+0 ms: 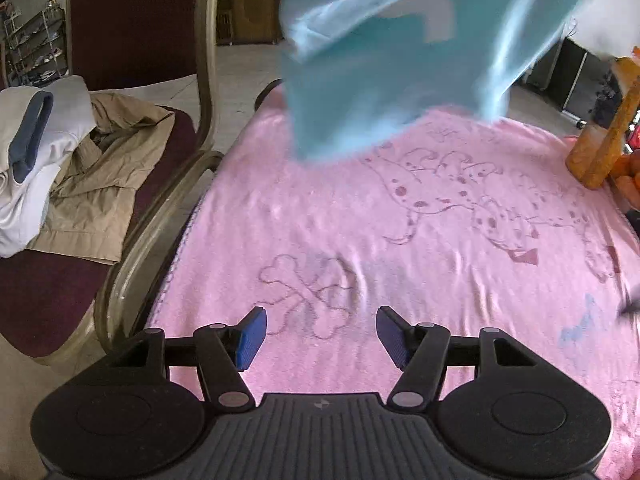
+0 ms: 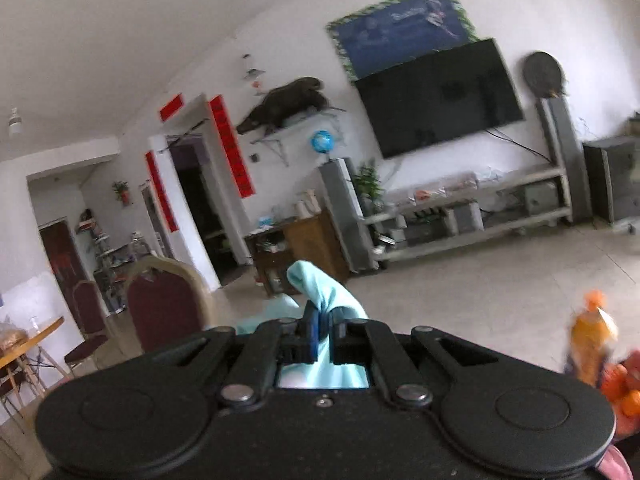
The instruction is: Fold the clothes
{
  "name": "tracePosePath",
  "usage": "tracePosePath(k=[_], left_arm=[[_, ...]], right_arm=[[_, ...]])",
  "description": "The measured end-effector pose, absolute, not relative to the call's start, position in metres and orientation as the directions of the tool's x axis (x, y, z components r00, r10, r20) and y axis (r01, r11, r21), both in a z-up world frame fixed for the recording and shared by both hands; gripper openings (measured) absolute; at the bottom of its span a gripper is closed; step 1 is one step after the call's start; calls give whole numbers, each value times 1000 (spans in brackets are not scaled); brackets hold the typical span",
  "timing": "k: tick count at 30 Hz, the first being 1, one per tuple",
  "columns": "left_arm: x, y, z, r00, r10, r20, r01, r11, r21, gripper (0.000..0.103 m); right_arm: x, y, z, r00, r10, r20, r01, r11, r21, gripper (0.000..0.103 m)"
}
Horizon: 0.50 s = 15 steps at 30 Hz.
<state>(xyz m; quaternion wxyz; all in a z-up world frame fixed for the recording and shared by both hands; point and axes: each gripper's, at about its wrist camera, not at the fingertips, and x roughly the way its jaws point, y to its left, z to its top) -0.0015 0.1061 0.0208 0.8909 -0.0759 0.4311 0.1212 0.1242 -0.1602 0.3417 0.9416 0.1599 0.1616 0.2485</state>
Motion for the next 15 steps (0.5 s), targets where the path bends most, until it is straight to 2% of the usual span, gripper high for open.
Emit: tracePosePath(k=[3, 5, 8, 9, 12, 15], left_arm=[[2, 95, 15, 591, 153, -792, -262, 965, -10, 62], [4, 87, 11, 585, 155, -796, -249, 968, 5, 62], [8, 76, 6, 577, 158, -802, -229, 973, 27, 62], [9, 72, 4, 574, 159, -803, -223, 974, 34, 62], [13, 60, -2, 565, 163, -809, -202, 978, 55, 62], [17, 51, -6, 559, 160, -814, -188, 980, 63, 62]], right_arm=[[138, -215, 275, 833, 462, -306, -299, 840, 453, 4], [150, -248, 212, 820, 394, -415, -164, 857, 489, 6], [162, -298, 117, 738, 267, -620, 79, 878, 472, 22], [154, -312, 90, 725, 221, -652, 156, 870, 468, 23], [136, -335, 34, 720, 199, -665, 252, 818, 518, 24], [128, -330, 12, 682, 250, -687, 282, 777, 563, 26]])
